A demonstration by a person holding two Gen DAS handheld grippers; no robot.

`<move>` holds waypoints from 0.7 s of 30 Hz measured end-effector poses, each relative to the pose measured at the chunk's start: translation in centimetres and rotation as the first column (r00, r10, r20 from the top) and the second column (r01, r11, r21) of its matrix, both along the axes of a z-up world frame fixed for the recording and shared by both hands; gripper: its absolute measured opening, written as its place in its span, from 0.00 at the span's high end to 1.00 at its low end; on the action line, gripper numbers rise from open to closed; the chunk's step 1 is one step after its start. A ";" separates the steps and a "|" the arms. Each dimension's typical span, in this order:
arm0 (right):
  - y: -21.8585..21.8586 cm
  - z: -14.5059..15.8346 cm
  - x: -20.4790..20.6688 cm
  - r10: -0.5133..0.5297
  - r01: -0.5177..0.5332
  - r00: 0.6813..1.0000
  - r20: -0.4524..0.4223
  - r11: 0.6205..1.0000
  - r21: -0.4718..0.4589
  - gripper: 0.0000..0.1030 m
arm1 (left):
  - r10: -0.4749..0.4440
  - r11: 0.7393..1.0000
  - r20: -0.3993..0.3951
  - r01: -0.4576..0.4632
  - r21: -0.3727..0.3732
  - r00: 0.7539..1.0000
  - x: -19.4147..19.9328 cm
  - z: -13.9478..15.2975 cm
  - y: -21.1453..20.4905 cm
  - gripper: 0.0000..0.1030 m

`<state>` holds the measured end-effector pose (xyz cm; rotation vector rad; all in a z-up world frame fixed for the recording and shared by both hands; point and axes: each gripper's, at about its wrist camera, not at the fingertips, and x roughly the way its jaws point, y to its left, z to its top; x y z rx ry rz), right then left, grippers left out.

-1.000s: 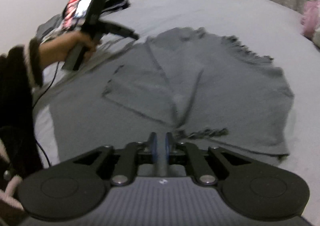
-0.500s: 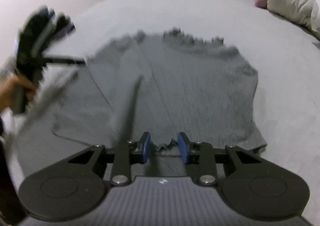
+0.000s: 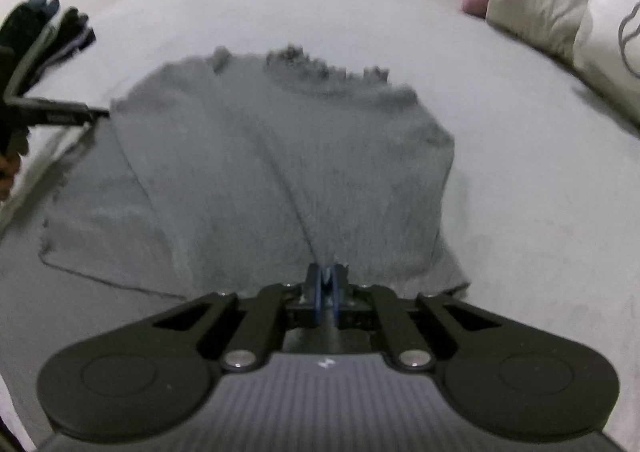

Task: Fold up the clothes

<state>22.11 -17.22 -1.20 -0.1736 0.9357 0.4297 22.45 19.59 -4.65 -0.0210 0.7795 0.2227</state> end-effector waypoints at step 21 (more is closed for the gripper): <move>15.7 3.9 12.0 0.148 -0.153 0.988 0.039 0.943 0.295 0.66 | -0.199 0.933 0.138 0.231 -0.277 0.970 1.9 -0.4 1.1 0.60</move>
